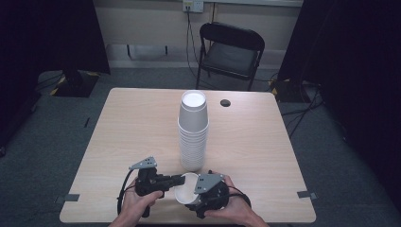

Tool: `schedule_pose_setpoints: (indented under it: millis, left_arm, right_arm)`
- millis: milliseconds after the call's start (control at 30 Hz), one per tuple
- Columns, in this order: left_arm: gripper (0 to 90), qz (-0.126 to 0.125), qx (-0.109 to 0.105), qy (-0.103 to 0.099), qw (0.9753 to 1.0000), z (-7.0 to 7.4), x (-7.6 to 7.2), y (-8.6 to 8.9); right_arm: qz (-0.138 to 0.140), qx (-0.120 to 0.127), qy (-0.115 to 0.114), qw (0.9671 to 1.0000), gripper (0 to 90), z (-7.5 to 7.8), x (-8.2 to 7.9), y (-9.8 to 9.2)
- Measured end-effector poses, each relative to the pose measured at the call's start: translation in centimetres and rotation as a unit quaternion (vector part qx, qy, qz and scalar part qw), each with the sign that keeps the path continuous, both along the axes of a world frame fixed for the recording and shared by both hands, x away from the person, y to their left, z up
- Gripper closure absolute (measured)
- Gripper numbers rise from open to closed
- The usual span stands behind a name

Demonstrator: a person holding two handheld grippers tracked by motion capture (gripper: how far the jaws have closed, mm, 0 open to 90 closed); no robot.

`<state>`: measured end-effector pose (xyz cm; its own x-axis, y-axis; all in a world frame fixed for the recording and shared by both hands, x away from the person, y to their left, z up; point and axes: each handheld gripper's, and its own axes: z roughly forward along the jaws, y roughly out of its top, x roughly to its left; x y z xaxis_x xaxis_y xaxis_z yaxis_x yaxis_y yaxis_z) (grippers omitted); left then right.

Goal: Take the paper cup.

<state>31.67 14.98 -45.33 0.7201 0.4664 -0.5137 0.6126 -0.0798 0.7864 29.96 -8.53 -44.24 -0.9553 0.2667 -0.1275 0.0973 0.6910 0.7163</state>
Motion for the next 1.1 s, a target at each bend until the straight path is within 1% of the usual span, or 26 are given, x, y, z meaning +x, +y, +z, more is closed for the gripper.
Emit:
schedule_pose_setpoints:
  millis: [67, 100, 133, 267, 333, 367, 400, 433, 533, 567, 600, 633, 667, 700, 767, 867, 933, 967, 1000, 1033, 1100]
  left_arm:
    - [84.9, -0.001, 0.002, -0.001, 1.0000, 0.0, 0.0, 0.0]
    - [85.0, -0.001, 0.009, -0.004, 1.0000, 0.0, 0.0, -0.1]
    - [85.0, -0.001, 0.009, -0.004, 1.0000, 0.0, 0.0, -0.1]
    - [85.0, -0.003, 0.014, -0.008, 0.9999, 0.1, -0.1, -0.1]
    - [84.9, -0.003, 0.024, -0.016, 0.9996, 0.1, -0.1, -0.1]
    - [84.9, -0.004, 0.023, -0.018, 0.9996, 0.1, -0.1, -0.1]
    - [84.9, -0.004, 0.023, -0.018, 0.9996, 0.1, -0.1, -0.1]
    - [84.7, -0.003, 0.016, -0.021, 0.9997, 0.2, -0.1, -0.1]
    - [82.5, -0.002, 0.012, -0.023, 0.9997, 0.2, -0.1, 0.0]
    - [80.0, 0.003, 0.016, -0.036, 0.9992, 0.2, -0.1, 0.1]
    - [77.2, 0.003, 0.016, -0.036, 0.9992, 0.2, -0.1, 0.1]
    - [75.9, 0.000, 0.006, -0.037, 0.9993, 0.2, 0.0, 0.3]
    - [74.3, 0.000, 0.006, -0.037, 0.9993, 0.2, 0.0, 0.3]
    - [72.3, 0.001, 0.004, -0.050, 0.9988, 0.4, 0.0, 0.5]
    - [68.2, 0.008, 0.001, -0.051, 0.9987, 0.6, 0.0, 0.7]
    - [63.6, 0.015, 0.001, -0.053, 0.9985, 0.7, 0.0, 0.9]
    - [58.1, 0.026, 0.006, -0.061, 0.9978, 0.8, 0.1, 1.2]
    - [55.9, 0.030, 0.009, -0.062, 0.9976, 0.8, 0.1, 1.4]
    - [53.7, 0.030, 0.009, -0.062, 0.9976, 0.8, 0.1, 1.4]
    - [50.1, 0.036, 0.019, -0.073, 0.9966, 0.8, 0.1, 1.6]
    - [43.6, 0.044, 0.033, -0.081, 0.9952, 0.7, 0.1, 1.6]
  right_arm:
    - [-0.001, 0.000, 0.000, 1.0000, 14.9, 0.0, 0.0, 0.0]
    - [-0.004, -0.001, 0.001, 1.0000, 14.0, 0.0, 0.0, 0.1]
    - [-0.005, 0.003, 0.001, 1.0000, 13.9, 0.0, -0.1, 0.2]
    - [-0.005, 0.003, 0.001, 1.0000, 14.4, 0.0, -0.2, 0.2]
    - [-0.004, 0.004, 0.004, 1.0000, 14.8, 0.0, -0.1, 0.2]
    - [-0.004, -0.001, 0.004, 1.0000, 15.1, 0.0, -0.1, 0.3]
    - [-0.004, -0.001, 0.004, 1.0000, 15.1, 0.0, -0.1, 0.3]
    - [-0.004, 0.000, 0.003, 1.0000, 15.4, -0.1, -0.1, 0.2]
    - [-0.005, 0.006, 0.005, 1.0000, 15.5, 0.1, -0.1, 0.2]
    - [-0.006, 0.013, 0.010, 0.9999, 15.6, 0.2, 0.0, 0.0]
    - [-0.006, 0.013, 0.010, 0.9999, 15.6, 0.2, 0.0, 0.0]
    - [-0.011, 0.018, 0.011, 0.9997, 15.6, 0.2, 0.1, -0.2]
    - [-0.011, 0.018, 0.011, 0.9997, 15.6, 0.2, 0.1, -0.2]
    - [-0.018, 0.022, 0.013, 0.9995, 15.6, 0.2, 0.3, -0.5]
    - [-0.023, 0.026, 0.017, 0.9992, 15.6, 0.1, 0.4, -0.9]
    - [-0.030, 0.028, 0.017, 0.9990, 15.7, 0.1, 0.5, -1.1]
    - [-0.041, 0.033, 0.016, 0.9985, 15.6, 0.3, 0.8, -1.6]
    - [-0.048, 0.035, 0.015, 0.9981, 15.6, 0.3, 0.9, -1.7]
    - [-0.048, 0.035, 0.015, 0.9981, 15.6, 0.3, 0.9, -1.7]
    - [-0.054, 0.041, 0.019, 0.9975, 15.7, 0.4, 1.2, -2.0]
    - [-0.062, 0.045, 0.020, 0.9969, 15.7, 0.5, 1.4, -2.3]
